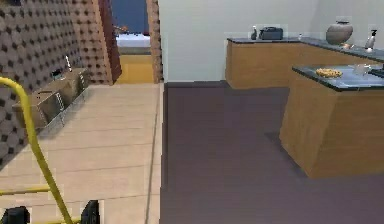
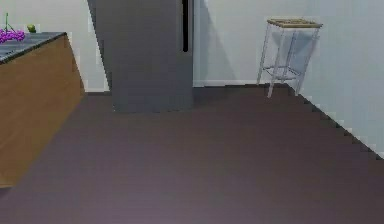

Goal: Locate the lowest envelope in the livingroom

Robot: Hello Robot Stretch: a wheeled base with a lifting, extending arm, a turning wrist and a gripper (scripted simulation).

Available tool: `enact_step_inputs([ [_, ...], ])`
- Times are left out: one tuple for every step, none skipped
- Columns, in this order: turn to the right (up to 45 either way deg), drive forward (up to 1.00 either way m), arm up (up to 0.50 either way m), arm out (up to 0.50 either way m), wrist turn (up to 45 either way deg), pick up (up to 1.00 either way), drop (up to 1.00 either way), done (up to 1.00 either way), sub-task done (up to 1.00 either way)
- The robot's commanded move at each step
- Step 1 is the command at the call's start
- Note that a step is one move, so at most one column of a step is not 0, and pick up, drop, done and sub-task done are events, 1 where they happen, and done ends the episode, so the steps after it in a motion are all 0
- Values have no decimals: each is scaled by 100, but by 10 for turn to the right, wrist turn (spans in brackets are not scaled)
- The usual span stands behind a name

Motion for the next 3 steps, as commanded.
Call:
enact_step_inputs([
  [0,70,0,0,0,0,0,0,0],
  [-240,0,0,0,0,0,0,0,0],
  [0,100,0,0,0,0,0,0,0],
])
